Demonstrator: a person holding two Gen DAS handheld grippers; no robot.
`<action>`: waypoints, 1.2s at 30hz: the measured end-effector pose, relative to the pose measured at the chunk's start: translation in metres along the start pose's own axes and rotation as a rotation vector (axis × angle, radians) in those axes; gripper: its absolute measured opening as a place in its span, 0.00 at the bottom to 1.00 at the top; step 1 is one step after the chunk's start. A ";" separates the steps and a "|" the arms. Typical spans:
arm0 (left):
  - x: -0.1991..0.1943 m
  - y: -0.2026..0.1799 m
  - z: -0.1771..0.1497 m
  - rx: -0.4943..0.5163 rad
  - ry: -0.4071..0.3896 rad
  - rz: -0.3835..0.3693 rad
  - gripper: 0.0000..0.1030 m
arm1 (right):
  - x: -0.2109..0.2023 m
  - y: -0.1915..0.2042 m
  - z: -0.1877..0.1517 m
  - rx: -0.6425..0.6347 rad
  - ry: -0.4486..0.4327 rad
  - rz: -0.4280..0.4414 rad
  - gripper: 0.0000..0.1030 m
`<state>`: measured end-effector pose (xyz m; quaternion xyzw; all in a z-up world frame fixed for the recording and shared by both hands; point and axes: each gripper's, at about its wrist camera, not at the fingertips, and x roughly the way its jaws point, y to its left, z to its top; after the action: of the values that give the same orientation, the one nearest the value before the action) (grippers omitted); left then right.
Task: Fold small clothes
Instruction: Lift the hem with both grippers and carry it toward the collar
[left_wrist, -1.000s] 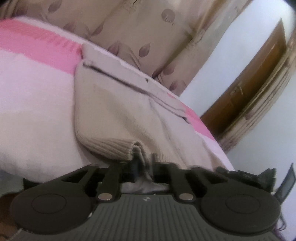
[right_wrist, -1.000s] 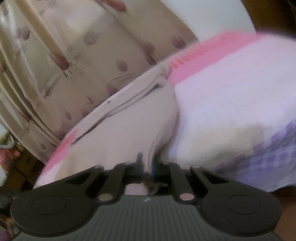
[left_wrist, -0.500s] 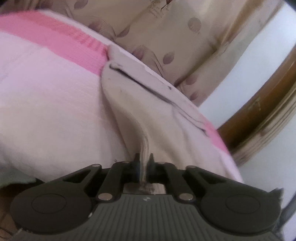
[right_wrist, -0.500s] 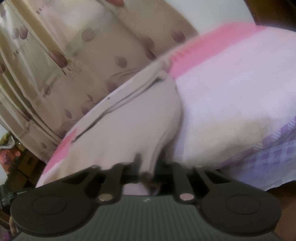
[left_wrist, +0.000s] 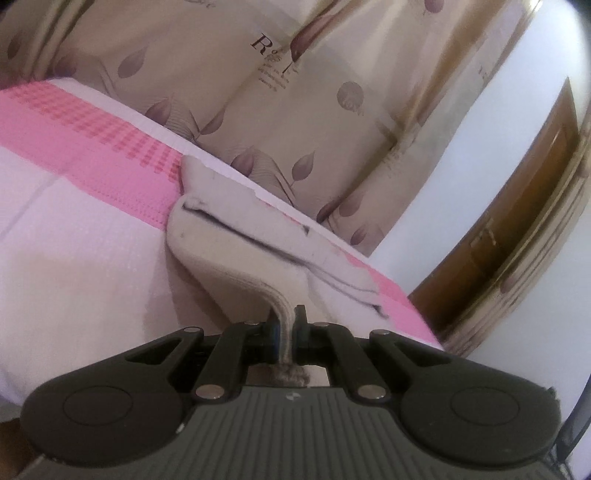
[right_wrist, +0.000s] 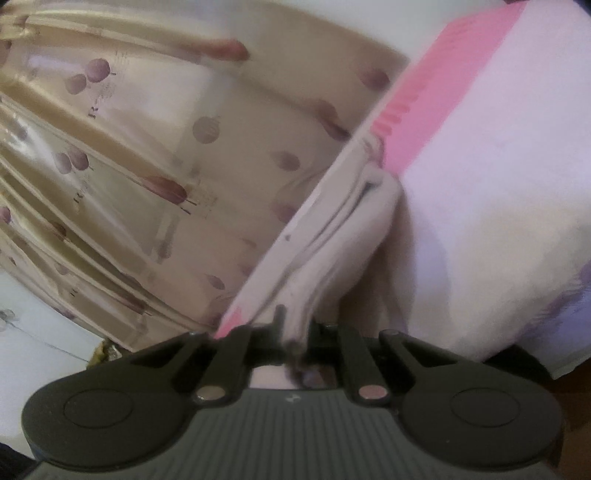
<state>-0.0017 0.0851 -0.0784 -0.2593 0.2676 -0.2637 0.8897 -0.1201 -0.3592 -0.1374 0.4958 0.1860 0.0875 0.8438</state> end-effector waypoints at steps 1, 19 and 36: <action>-0.001 0.000 0.001 -0.011 -0.009 -0.002 0.04 | 0.003 0.000 0.002 0.005 -0.001 0.006 0.07; 0.045 -0.019 0.102 -0.041 -0.200 0.012 0.04 | 0.077 0.053 0.111 -0.082 -0.071 0.054 0.08; 0.173 0.031 0.149 -0.118 -0.165 0.209 0.04 | 0.207 0.001 0.177 -0.060 -0.040 -0.122 0.08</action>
<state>0.2239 0.0502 -0.0481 -0.3029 0.2341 -0.1311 0.9145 0.1402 -0.4318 -0.1055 0.4599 0.1962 0.0316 0.8655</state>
